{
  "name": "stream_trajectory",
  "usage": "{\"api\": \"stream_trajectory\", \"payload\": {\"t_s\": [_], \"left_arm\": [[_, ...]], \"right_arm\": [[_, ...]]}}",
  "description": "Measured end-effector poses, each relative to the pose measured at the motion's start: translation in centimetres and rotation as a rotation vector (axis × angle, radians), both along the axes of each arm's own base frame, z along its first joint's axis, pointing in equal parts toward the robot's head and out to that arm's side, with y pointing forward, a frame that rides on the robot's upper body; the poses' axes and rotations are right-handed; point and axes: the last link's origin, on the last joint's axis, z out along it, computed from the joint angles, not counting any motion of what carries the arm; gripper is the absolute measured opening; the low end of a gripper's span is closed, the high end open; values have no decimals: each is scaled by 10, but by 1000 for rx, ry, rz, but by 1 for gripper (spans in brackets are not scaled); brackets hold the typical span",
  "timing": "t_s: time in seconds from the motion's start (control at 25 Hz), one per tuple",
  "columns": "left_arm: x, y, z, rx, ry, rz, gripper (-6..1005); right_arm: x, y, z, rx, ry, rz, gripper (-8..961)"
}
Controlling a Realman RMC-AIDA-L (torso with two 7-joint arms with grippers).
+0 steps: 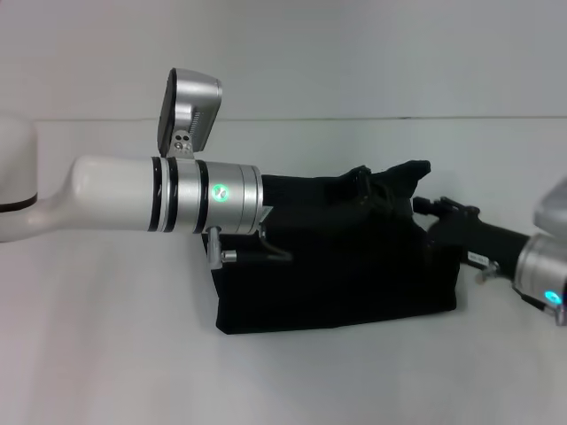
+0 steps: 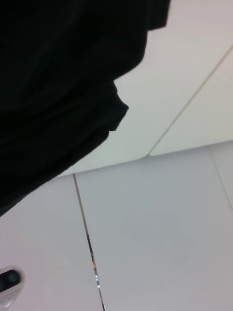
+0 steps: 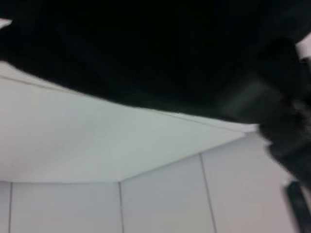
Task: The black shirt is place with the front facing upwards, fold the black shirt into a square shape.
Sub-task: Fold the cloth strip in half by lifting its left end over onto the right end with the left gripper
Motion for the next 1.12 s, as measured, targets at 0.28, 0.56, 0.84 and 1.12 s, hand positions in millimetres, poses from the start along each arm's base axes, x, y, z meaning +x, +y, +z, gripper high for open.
{"api": "stream_trajectory", "payload": {"t_s": [0.28, 0.56, 0.84, 1.12], "left_arm": [[0, -1, -2, 13, -2, -14, 19], [1, -1, -16, 60, -2, -24, 22], [-6, 3, -29, 131, 39, -3, 29], [-8, 0, -39, 147, 50, 9, 58]], "right_arm": [[-21, 33, 5, 70, -33, -7, 927], [-31, 48, 10, 110, -39, -9, 927], [-13, 54, 13, 162, -100, -114, 928], [35, 40, 50, 355, 61, -353, 928]]}}
